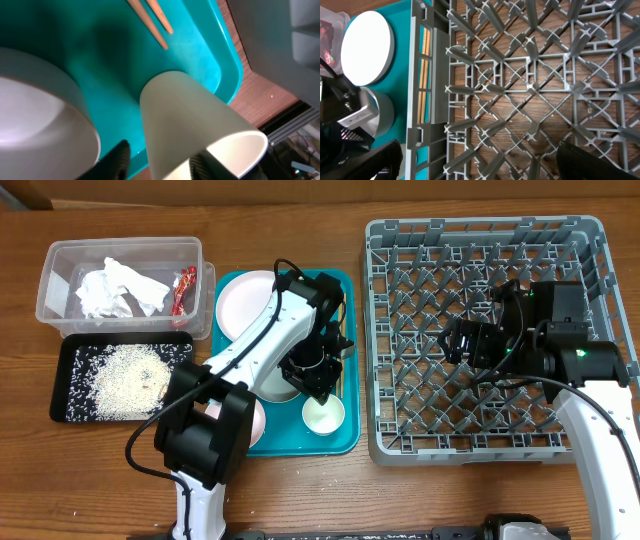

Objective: Sort waste into correct bins and load items into the dishwasher
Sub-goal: 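Grasp the small white cup with the left gripper and lift it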

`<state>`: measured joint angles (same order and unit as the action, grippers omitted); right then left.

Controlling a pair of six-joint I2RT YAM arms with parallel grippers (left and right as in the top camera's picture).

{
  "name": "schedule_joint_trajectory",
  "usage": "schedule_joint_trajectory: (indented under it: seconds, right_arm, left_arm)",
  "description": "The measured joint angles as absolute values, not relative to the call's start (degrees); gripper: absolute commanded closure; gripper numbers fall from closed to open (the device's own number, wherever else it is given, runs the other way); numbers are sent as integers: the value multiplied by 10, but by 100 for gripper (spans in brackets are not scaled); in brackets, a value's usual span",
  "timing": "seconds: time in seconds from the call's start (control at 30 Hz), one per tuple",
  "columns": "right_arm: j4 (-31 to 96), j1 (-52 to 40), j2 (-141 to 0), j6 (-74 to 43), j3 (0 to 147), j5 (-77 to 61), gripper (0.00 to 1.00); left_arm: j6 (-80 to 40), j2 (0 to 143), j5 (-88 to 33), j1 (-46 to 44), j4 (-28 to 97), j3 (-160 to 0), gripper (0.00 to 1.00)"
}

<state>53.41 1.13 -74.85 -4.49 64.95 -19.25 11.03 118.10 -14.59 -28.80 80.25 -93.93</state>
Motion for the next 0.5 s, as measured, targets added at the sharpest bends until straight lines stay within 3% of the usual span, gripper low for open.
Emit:
schedule_joint_trajectory:
  seconds: [0.1,0.17,0.2,0.27,0.5]
  right_arm:
    - [534,11,-748,-45,649,-193,0]
    - [534,11,-748,-45,649,-192,0]
    - [534,11,-748,-45,649,-192,0]
    - [534,11,-748,-45,649,-192,0]
    - [534,11,-748,-45,649,-193,0]
  left_arm:
    - [110,1181,-146,-288,783,-929,64]
    - [110,1181,-146,-288,767,-923,70]
    - [110,1181,-146,-288,758,-918,75]
    - [110,1181,-146,-288,742,-905,96]
    - [107,1181,-148,-288,727,-890,96]
